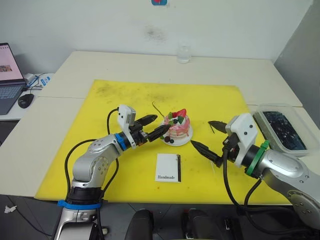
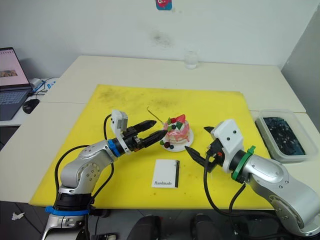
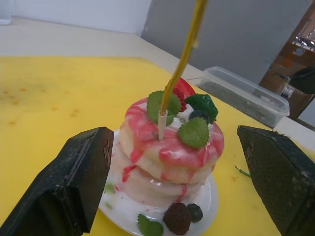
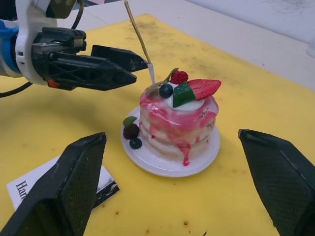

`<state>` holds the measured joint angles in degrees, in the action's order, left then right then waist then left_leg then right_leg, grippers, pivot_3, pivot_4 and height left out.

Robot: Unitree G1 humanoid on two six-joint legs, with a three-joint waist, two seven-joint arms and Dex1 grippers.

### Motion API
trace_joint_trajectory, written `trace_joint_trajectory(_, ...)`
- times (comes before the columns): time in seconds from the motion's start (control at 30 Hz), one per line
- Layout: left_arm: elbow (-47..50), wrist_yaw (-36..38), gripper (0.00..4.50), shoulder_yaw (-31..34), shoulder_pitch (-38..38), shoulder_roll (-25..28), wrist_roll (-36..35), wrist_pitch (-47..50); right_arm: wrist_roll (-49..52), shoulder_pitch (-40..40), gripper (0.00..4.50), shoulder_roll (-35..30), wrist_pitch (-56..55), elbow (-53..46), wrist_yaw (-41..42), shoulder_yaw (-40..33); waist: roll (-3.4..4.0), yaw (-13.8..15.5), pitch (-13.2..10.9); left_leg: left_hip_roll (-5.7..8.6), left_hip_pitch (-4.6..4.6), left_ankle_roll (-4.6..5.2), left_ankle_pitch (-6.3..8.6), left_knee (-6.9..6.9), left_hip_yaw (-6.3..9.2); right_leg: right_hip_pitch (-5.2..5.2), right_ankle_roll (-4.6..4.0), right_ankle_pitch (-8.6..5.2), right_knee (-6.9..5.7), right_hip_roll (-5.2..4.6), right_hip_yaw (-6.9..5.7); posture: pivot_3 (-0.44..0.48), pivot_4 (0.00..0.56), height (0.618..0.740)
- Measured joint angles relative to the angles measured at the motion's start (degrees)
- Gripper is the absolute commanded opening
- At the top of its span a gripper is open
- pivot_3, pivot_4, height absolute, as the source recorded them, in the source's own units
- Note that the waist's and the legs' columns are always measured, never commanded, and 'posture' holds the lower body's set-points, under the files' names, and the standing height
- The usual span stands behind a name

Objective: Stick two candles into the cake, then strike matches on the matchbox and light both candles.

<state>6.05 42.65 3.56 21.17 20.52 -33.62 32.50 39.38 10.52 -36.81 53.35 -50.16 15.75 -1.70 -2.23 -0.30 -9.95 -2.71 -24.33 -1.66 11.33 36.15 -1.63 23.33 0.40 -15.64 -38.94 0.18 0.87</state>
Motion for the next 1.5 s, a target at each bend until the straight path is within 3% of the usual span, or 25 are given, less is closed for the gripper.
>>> trace_joint_trajectory(0.03, -0.1, -0.1, 4.48, 0.0, 0.2, -0.2, 0.0, 0.0, 0.0, 0.0, 4.5, 0.0, 0.0, 0.0, 0.0, 0.1, 0.0, 0.0, 0.0, 0.0, 0.0, 0.0, 0.0, 0.0, 0.0, 0.0, 0.0, 0.0, 0.0, -0.01, 0.01, 0.0, 0.15, 0.74)
trace_joint_trajectory(0.1, -0.5, -0.3, 3.93, 0.0, 0.9, -0.7, 0.0, -0.3, 0.0, 0.0, 4.5, 0.0, 0.0, 0.0, 0.1, 0.5, 0.0, 0.0, 0.0, 0.01, 0.0, 0.0, 0.0, 0.01, -0.01, -0.01, 0.0, 0.0, 0.0, -0.02, 0.02, 0.0, 0.15, 0.74)
trace_joint_trajectory(0.53, -6.0, 0.5, 0.03, -1.9, 4.0, -2.9, 2.3, -3.3, -0.2, 0.0, 4.5, 0.3, 0.0, 0.0, 0.2, 1.0, 0.0, 0.0, 0.0, 0.03, 0.0, 0.0, 0.0, 0.01, -0.01, -0.01, 0.0, 0.0, 0.0, 0.01, 0.0, 0.0, 0.15, 0.74)
trace_joint_trajectory(0.83, -7.0, 1.2, 0.03, -2.1, 4.4, -2.8, 3.7, -5.2, -0.3, 0.0, 4.5, 0.6, 0.0, 0.0, 0.1, 1.2, 0.0, 0.0, 0.0, 0.02, 0.0, 0.0, 0.0, 0.01, -0.02, -0.01, 0.0, 0.0, 0.0, 0.01, 0.01, 0.0, 0.15, 0.74)
trace_joint_trajectory(1.2, -6.3, 4.8, 0.03, -7.0, 8.7, 2.7, 8.6, -5.2, -0.3, 0.0, 4.5, 0.7, 0.1, 0.0, 0.1, 1.6, 0.0, 0.0, 0.0, 0.02, -0.01, 0.0, 0.0, 0.0, -0.01, -0.01, 0.0, 0.0, 0.02, 0.01, 0.01, 0.0, 0.15, 0.74)
trace_joint_trajectory(1.5, -6.5, 5.3, 0.03, -9.8, 9.1, 4.0, 14.0, -7.9, -0.4, 0.1, 4.5, 1.4, 0.1, 0.0, 0.0, 3.0, 0.0, 0.0, 0.0, 0.02, 0.0, 0.0, 0.0, 0.01, -0.01, -0.02, 0.0, 0.0, 0.01, -0.02, 0.01, 0.0, 0.15, 0.74)
